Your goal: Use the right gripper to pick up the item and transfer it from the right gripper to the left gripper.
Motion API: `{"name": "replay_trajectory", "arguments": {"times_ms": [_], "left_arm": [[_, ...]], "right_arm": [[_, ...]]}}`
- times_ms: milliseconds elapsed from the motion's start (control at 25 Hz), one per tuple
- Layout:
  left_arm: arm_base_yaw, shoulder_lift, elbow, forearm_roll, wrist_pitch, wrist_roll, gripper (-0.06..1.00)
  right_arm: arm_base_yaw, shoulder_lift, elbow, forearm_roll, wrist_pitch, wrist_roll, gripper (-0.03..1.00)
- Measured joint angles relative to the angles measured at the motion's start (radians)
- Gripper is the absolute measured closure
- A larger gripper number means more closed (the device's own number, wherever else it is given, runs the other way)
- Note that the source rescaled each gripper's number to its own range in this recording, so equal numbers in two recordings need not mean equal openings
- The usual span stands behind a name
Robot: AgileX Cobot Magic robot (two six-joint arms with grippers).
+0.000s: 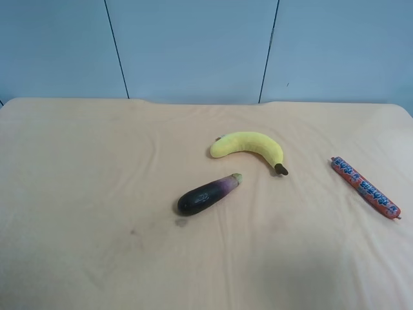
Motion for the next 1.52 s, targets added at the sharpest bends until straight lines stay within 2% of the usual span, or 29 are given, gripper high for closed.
{"name": "replay_trajectory", "arguments": {"times_ms": [440, 640, 1280, 1520], "left_arm": [[0.0, 0.0, 0.0, 0.0, 0.0, 0.0, -0.05], [0.0, 0.0, 0.0, 0.0, 0.0, 0.0, -0.05], [0.0, 0.0, 0.0, 0.0, 0.0, 0.0, -0.05], [0.0, 0.0, 0.0, 0.0, 0.0, 0.0, -0.05]], "right_arm": [[0.0, 0.0, 0.0, 0.0, 0.0, 0.0, 0.06], [0.0, 0.022, 0.0, -0.001, 0.0, 0.055, 0.13], [0.0, 0.692, -0.011, -0.066, -0.016, 0.094, 0.15], [0.0, 0.82, -0.042, -0.111, -0.087, 0.113, -0.01]]}}
